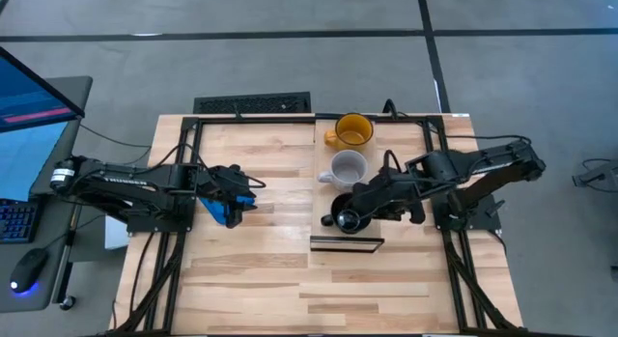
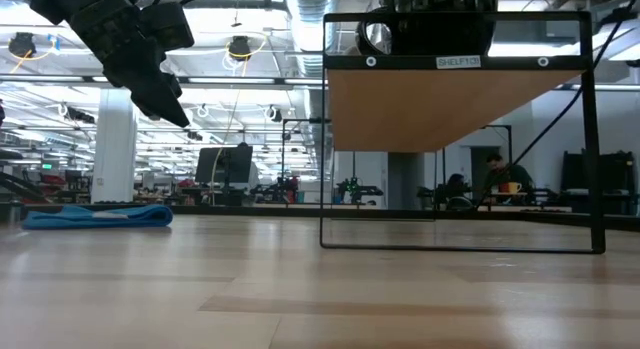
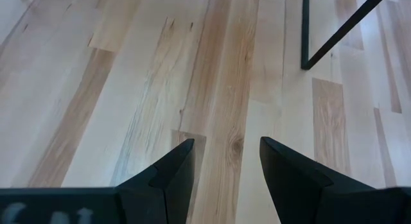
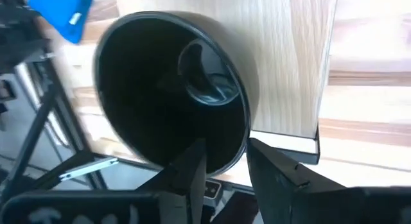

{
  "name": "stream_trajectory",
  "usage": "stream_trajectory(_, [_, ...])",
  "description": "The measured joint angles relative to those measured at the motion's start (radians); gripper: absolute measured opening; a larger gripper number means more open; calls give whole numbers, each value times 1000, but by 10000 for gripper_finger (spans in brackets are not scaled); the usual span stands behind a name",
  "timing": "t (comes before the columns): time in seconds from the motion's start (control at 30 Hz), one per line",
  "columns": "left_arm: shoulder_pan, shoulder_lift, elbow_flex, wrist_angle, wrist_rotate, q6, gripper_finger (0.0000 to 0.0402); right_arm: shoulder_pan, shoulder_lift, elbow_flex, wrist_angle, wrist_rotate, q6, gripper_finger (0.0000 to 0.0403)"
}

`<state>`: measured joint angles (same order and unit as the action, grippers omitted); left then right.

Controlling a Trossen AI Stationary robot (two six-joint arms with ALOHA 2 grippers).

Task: Stack small to large cups/mugs on shelf
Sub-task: Return to Home Position

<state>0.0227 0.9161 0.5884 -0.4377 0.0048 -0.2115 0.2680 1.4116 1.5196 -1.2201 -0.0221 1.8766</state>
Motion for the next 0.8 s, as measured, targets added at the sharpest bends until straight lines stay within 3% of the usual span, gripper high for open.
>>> stream_trajectory(0.3, [0,0,0,0,-1,-17,167,0,-79,8,70,42,-59,133])
stream_trajectory(0.47, [0,0,0,1,-9,-19,167,0,-113,58,31,166,-181,134])
stream_trajectory(0.67, [0,0,0,36,-10,-62,167,-17,-173,77,5,384,-532,133])
stream_trajectory(0.8, [0,0,0,150,-10,-112,167,-56,-197,77,8,455,-855,134])
